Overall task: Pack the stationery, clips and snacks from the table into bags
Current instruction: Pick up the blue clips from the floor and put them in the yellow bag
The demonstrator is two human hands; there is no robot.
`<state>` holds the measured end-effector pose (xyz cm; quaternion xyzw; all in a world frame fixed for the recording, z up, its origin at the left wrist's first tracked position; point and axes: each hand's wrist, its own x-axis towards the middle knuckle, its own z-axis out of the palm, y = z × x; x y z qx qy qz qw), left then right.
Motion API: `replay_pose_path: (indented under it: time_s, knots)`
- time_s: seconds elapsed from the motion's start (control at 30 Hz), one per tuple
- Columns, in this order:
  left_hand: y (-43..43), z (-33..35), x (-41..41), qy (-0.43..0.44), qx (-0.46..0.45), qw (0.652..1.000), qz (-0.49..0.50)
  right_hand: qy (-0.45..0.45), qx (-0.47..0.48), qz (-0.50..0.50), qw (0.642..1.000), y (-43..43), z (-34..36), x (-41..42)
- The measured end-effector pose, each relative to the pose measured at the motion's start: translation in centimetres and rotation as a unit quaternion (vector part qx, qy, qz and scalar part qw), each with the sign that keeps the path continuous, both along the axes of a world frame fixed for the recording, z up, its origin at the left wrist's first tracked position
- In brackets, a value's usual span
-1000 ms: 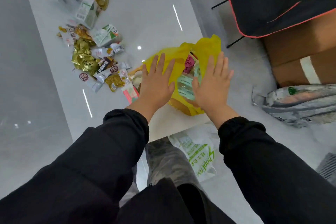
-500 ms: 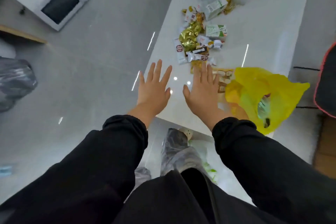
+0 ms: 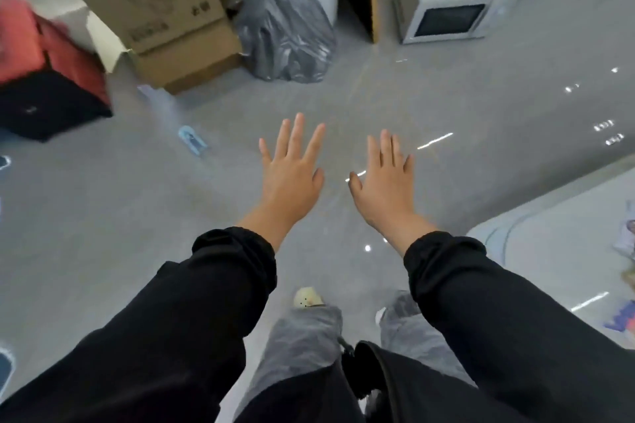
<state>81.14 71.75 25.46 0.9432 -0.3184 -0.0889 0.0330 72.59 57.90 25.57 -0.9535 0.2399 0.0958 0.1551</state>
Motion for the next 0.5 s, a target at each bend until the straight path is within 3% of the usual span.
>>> replay_pose_path:
  time_s: [0.23, 0.5]
  knots:
    - [14.4, 2.1, 10.8, 0.021, -0.011, 0.979, 0.2, -0.008, -0.031, 0.165, 0.986, 12.4, 3.4, 15.5]
    - [26.1, 0.8, 26.1, 0.031, 0.001, 0.933, 0.359, -0.015, -0.04, 0.31, 0.95, 22.9, 0.9, 36.3]
